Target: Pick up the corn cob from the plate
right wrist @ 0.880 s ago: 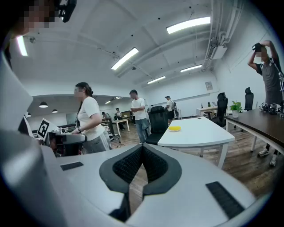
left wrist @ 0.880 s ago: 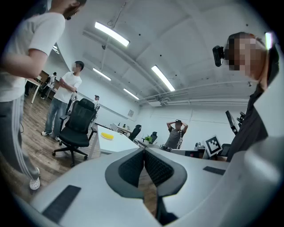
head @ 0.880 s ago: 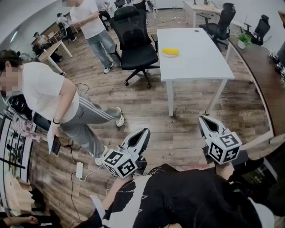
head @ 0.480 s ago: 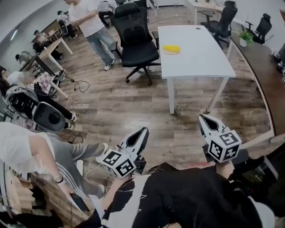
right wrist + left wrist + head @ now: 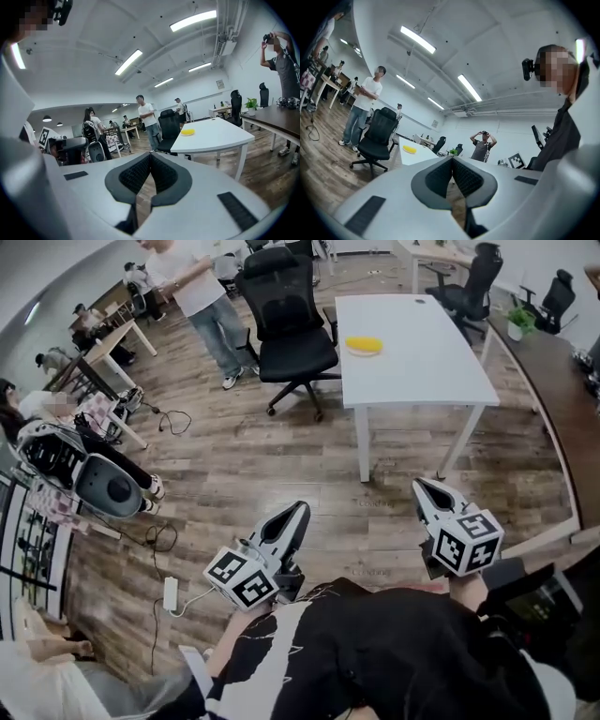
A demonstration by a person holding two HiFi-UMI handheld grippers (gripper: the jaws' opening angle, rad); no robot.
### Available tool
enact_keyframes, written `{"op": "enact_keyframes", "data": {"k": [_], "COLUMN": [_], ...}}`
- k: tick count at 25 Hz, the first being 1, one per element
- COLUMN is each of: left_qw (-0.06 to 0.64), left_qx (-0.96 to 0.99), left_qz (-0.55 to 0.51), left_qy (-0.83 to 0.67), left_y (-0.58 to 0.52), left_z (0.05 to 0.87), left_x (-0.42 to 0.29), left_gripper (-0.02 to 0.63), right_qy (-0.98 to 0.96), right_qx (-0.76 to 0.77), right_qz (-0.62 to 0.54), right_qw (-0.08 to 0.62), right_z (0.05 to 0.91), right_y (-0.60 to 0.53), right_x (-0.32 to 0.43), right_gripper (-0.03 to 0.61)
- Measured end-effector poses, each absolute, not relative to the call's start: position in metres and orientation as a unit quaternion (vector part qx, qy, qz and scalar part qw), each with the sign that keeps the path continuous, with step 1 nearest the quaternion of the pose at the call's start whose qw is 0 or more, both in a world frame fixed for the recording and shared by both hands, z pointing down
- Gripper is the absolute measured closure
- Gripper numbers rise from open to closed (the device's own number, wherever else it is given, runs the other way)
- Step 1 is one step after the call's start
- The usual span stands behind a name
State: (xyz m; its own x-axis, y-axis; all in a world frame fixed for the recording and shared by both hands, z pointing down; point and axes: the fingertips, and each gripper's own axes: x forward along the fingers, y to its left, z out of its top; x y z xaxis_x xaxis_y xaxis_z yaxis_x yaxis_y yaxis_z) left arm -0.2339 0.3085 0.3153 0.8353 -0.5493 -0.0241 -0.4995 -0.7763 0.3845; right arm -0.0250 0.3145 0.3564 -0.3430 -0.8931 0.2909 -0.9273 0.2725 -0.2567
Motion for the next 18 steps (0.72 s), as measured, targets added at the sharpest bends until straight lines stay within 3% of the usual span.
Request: {"op": "enact_keyframes", "data": {"k": [9, 18], "left_qw": [0.147, 0.202], "left_qx": [0.945, 0.950], "left_qz": [-0.070, -0.060], "left_qy": [-0.283, -0.230], "left_y": [0.282, 0.220], "left_z": [0.318, 0.335], "left_x": [-0.230, -0.188], "left_gripper": [0.600, 0.600], "right_qy": [-0.788, -0.771], "right_qx": [0.579, 0.589], "right_qz": [0.199, 0.225], "right_qw": [0.064, 0.091], "right_z": [0.376, 0.395], "right_y": [0.301, 0.268], "right_x": [-0.024, -0.015], "right_gripper": [0.563, 0.563]}}
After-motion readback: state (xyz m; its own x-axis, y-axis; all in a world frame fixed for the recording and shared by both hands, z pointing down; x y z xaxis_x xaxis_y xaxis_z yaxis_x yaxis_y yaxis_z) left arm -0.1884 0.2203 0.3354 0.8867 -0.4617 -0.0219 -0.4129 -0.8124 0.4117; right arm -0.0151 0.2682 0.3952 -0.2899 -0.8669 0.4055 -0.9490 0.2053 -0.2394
